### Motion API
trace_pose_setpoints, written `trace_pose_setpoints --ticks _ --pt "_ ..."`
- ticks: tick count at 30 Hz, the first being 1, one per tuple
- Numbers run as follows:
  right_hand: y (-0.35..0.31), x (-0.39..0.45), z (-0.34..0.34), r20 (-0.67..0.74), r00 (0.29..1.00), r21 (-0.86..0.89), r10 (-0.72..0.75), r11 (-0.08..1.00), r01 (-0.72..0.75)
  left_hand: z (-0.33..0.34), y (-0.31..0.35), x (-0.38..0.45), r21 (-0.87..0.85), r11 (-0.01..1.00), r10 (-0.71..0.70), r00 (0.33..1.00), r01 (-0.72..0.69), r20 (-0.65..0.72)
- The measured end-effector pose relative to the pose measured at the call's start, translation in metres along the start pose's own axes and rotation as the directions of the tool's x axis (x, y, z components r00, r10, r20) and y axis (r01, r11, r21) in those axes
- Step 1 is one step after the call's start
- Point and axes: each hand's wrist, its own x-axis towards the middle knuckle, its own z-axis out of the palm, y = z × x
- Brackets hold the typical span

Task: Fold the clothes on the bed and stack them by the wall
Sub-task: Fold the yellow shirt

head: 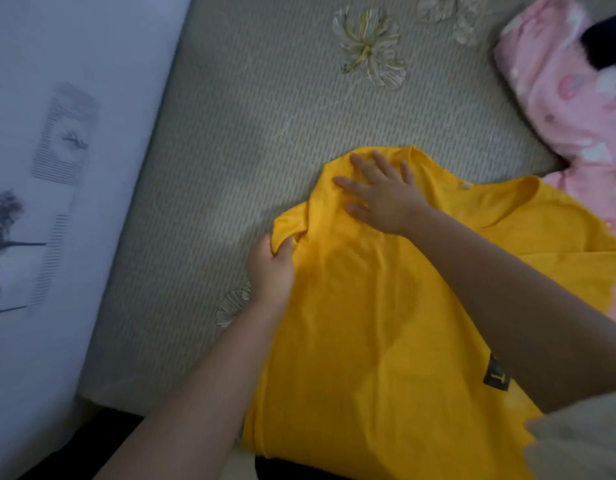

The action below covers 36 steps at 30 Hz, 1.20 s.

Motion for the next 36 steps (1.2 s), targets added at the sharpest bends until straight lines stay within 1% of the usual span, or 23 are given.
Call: trace_pose_setpoints --ticks 3,6,8,11,14,16,17,18,20,21,22,23,24,25,26,27,28,30,32,33,34,35,36 --pt "0.003 0.004 0.014 0.05 0.998 -0.075 0.038 0.997 -0.034 -0.023 -0.008 -0.001 -0.142 0.989 0.009 0.96 -0.051 -0.281" --pt "0.002 0.0 0.025 -0.031 0.995 -0.039 0.1 0.994 -0.101 -0.035 -0.02 0.0 -0.237 0.959 -0.23 0.915 0.155 -0.331" --pt "0.001 -0.002 0.03 -0.057 0.99 -0.02 0.13 0.991 -0.131 -0.037 -0.027 0.003 -0.26 0.922 -0.355 0.896 0.287 -0.268" --pt "0.002 -0.004 0.033 -0.068 0.986 -0.005 0.155 0.988 -0.155 -0.042 -0.026 0.011 -0.296 0.888 -0.401 0.908 0.352 -0.122" --pt "0.003 -0.008 0.034 -0.054 0.985 0.015 0.161 0.987 -0.161 -0.049 -0.016 0.031 -0.422 0.706 -0.609 0.792 0.569 0.049" --pt "0.004 -0.012 0.031 -0.039 0.986 0.067 0.163 0.985 -0.16 -0.051 -0.002 0.039 -0.44 0.601 -0.614 0.738 0.667 0.28" --pt "0.004 -0.015 0.028 -0.043 0.985 0.109 0.165 0.981 -0.16 -0.051 0.005 0.038 -0.464 0.598 -0.569 0.754 0.653 0.329" --pt "0.006 -0.019 0.026 -0.06 0.984 0.165 0.171 0.974 -0.159 -0.049 0.011 0.036 -0.5 0.638 -0.509 0.808 0.586 0.297" --pt "0.01 -0.031 0.02 -0.147 0.967 0.319 0.209 0.935 -0.154 -0.043 0.017 0.029 -0.488 0.836 -0.271 0.962 0.252 0.034" --pt "0.013 -0.04 0.018 -0.205 0.948 0.401 0.243 0.904 -0.145 -0.04 0.021 0.023 -0.352 0.936 -0.047 0.994 0.009 -0.1" --pt "0.017 -0.051 0.017 -0.258 0.924 0.468 0.282 0.873 -0.136 -0.036 0.023 0.014 -0.128 0.957 0.239 0.959 -0.259 -0.152" --pt "0.021 -0.064 0.017 -0.301 0.896 0.515 0.326 0.847 -0.135 -0.028 0.027 0.005 0.135 0.856 0.513 0.854 -0.5 -0.09" --pt "0.026 -0.079 0.02 -0.334 0.866 0.547 0.373 0.825 -0.145 -0.015 0.026 -0.005 0.377 0.644 0.704 0.708 -0.666 0.049" --pt "0.03 -0.095 0.024 -0.353 0.835 0.573 0.422 0.803 -0.163 -0.001 0.025 -0.019 0.536 0.39 0.768 0.586 -0.749 0.259" --pt "0.034 -0.112 0.03 -0.358 0.811 0.591 0.463 0.785 -0.187 0.013 0.024 -0.035 0.609 0.169 0.701 0.529 -0.775 0.478" --pt "0.037 -0.129 0.037 -0.352 0.795 0.6 0.493 0.771 -0.213 0.025 0.02 -0.05 0.619 0.029 0.584 0.516 -0.785 0.626" --pt "0.04 -0.145 0.044 -0.344 0.787 0.597 0.512 0.766 -0.237 0.033 0.013 -0.062 0.592 -0.024 0.487 0.508 -0.806 0.711" --pt "0.045 -0.172 0.058 -0.365 0.778 0.57 0.512 0.784 -0.248 0.035 0.004 -0.077 0.502 0.012 0.412 0.462 -0.865 0.786" --pt "0.047 -0.191 0.069 -0.415 0.774 0.527 0.478 0.82 -0.223 0.027 -0.007 -0.085 0.385 0.058 0.578 0.345 -0.921 0.74" --pt "0.048 -0.197 0.074 -0.445 0.772 0.5 0.453 0.841 -0.206 0.021 -0.011 -0.084 0.361 0.074 0.663 0.316 -0.93 0.679" --pt "0.049 -0.202 0.078 -0.477 0.767 0.471 0.429 0.862 -0.188 0.016 -0.016 -0.082 0.393 0.113 0.683 0.358 -0.913 0.636" --pt "0.049 -0.206 0.081 -0.504 0.76 0.452 0.411 0.875 -0.174 0.011 -0.018 -0.077 0.467 0.195 0.675 0.464 -0.862 0.574" --pt "0.049 -0.208 0.084 -0.522 0.751 0.444 0.404 0.881 -0.166 0.008 -0.017 -0.07 0.538 0.341 0.61 0.617 -0.771 0.497"
